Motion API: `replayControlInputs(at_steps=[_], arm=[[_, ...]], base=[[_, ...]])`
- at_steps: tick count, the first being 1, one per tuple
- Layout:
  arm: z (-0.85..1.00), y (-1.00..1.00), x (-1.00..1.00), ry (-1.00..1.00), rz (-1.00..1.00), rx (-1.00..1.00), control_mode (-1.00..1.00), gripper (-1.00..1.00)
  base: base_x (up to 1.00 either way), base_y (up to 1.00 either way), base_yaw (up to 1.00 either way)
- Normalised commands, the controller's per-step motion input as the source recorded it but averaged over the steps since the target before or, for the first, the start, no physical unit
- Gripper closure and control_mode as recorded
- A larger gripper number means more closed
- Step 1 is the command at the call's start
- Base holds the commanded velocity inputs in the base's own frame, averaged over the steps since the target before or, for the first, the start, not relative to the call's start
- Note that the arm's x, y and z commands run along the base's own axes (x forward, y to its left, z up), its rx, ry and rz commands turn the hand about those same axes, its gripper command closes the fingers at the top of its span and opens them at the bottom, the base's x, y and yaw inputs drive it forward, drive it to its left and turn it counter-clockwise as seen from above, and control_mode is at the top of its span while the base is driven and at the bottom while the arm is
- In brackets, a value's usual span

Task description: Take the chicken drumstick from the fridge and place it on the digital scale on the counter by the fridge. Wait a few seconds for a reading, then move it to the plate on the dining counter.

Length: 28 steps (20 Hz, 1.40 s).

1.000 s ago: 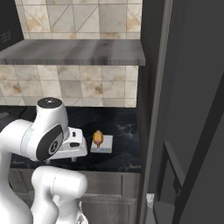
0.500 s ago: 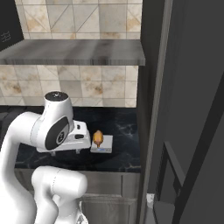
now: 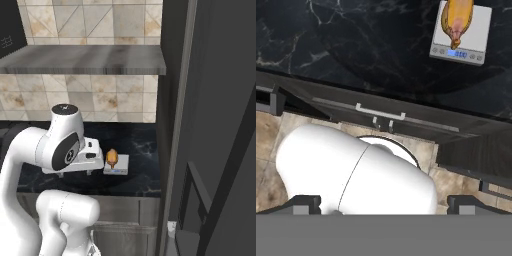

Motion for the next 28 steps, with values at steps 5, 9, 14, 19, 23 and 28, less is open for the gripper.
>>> replayControlInputs(at_steps=[5,9,14,19,23,28], arm=[[0.00,0.00,0.00,0.00,0.00,0.00,-1.00,-1.00],[0.00,0.00,0.00,0.00,0.00,0.00,-1.00,-1.00],[0.00,0.00,0.07,0.00,0.00,0.00,-1.00,-1.00],[-0.21,0.01,0.94,0.00,0.00,-0.01,-1.00,-1.00],[-0.30,0.00,1.00,0.00,0.00,0.00,-1.00,-1.00],[-0.34,0.00,1.00,0.00,0.00,0.00,-1.00,-1.00]], base=[[0.00,0.00,0.00],[0.00,0.00,0.00],[0.00,0.00,0.00],[0.00,0.00,0.00],[0.00,0.00,0.00],[0.00,0.00,0.00]])
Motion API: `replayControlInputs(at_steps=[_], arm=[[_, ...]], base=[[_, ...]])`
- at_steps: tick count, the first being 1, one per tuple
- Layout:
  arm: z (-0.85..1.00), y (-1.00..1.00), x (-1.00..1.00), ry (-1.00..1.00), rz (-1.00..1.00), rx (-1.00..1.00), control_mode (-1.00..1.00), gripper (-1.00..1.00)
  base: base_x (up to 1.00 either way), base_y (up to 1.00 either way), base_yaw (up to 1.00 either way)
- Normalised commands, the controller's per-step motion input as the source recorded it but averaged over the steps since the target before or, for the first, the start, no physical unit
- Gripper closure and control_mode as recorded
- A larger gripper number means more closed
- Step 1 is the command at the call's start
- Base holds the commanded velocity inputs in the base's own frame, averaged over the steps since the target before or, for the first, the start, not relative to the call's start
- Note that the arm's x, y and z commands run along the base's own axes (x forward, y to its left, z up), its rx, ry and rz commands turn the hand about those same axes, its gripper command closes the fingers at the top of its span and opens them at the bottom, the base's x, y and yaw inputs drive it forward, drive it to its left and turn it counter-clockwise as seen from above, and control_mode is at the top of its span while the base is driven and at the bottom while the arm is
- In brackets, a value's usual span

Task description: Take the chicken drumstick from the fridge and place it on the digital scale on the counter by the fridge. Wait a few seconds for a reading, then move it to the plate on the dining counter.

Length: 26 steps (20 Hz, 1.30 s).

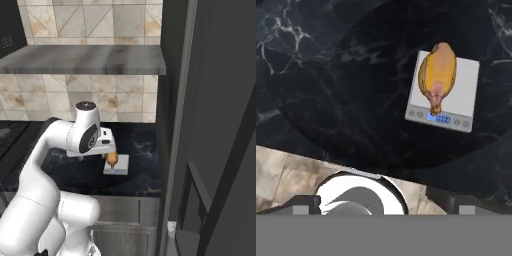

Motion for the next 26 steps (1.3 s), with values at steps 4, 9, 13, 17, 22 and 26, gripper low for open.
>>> replayControlInputs(at_steps=[4,9,13,17,22,26], arm=[[-0.17,0.00,0.97,0.00,0.00,0.00,-1.00,-1.00],[-0.02,0.00,0.81,0.00,-0.06,0.00,-1.00,-1.00],[-0.11,-0.01,0.26,0.00,-0.15,0.00,-1.00,-1.00],[-0.15,0.00,0.10,0.00,-0.12,0.00,-1.00,-1.00],[-0.10,0.00,0.01,0.00,-0.02,0.00,-1.00,-1.00],[-0.34,-0.08,0.00,0.01,0.00,0.00,-1.00,-1.00]], base=[[0.00,0.00,0.00],[0.00,0.00,0.00],[0.00,0.00,0.00],[0.00,0.00,0.00],[0.00,0.00,0.00],[0.00,0.00,0.00]])
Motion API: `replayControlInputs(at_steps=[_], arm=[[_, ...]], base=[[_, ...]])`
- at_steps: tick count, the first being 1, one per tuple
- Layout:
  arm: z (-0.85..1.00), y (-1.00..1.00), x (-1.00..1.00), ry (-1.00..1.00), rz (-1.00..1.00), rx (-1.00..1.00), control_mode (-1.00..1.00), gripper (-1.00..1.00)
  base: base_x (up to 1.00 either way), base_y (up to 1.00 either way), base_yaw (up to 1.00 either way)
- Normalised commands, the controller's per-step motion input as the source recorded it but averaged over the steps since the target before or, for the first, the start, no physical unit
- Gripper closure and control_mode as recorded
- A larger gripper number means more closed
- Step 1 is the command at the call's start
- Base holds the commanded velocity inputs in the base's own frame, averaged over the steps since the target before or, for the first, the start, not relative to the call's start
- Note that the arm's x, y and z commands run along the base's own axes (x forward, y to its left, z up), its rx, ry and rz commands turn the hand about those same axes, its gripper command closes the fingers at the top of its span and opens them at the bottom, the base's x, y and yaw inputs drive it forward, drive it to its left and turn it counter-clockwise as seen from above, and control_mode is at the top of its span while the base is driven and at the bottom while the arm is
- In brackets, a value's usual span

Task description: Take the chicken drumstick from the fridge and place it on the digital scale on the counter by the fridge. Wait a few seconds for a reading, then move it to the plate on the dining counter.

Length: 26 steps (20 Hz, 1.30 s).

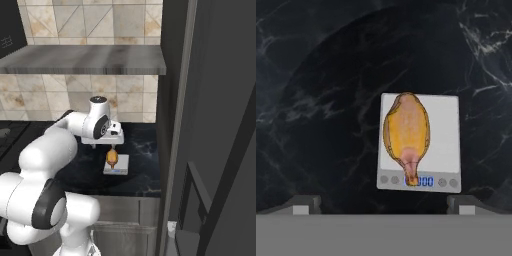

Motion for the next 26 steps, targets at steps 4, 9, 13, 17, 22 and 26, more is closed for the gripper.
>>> replayControlInputs(at_steps=[4,9,13,17,22,26], arm=[[-0.43,-0.16,0.00,0.01,0.00,0.00,-1.00,-1.00],[-0.18,-0.09,0.03,0.00,0.00,0.00,-1.00,-1.00],[-0.14,0.00,0.28,0.00,0.00,0.00,-1.00,-1.00],[-0.14,0.00,0.28,0.00,0.00,0.00,-1.00,-1.00],[-0.03,0.00,0.18,0.00,0.00,0.00,-1.00,-1.00],[0.00,-0.05,0.11,0.00,0.00,0.00,-1.00,-1.00]], base=[[0.00,0.00,0.00],[0.00,0.00,0.00],[0.00,0.00,0.00],[0.00,0.00,0.00],[0.00,0.00,0.00],[0.00,0.00,0.00]])
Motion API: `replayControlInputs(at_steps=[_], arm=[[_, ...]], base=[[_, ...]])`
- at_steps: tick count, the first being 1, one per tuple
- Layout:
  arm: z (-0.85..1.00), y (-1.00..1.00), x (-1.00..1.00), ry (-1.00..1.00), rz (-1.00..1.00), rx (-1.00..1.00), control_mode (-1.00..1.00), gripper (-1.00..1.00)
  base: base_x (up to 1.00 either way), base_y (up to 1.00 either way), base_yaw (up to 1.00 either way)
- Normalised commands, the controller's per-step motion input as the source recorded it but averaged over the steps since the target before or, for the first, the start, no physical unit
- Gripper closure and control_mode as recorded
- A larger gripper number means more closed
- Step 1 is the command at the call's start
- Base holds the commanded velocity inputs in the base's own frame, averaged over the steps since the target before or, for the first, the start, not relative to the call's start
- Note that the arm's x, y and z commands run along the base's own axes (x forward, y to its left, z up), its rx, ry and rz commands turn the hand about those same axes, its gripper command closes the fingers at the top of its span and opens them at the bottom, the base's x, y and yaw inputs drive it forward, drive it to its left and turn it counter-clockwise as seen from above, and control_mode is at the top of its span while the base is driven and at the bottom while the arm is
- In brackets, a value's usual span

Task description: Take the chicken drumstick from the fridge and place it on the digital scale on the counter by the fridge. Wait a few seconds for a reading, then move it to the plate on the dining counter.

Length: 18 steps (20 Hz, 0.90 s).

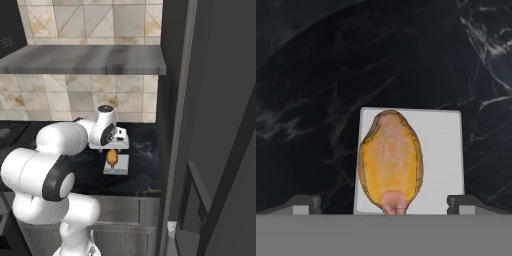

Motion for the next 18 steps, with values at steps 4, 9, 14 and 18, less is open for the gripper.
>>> replayControlInputs(at_steps=[4,9,14,18], arm=[[-0.03,-0.03,0.05,0.00,0.00,0.00,-1.00,-1.00],[-0.10,-0.03,0.00,0.00,0.00,0.00,-1.00,-1.00],[-0.15,0.00,-0.02,0.00,0.00,0.00,-1.00,-1.00],[-0.16,0.00,-0.01,0.00,0.00,0.00,-1.00,-1.00]], base=[[0.00,0.00,0.00],[0.00,0.00,0.00],[0.00,0.00,0.00],[0.00,0.00,0.00]])
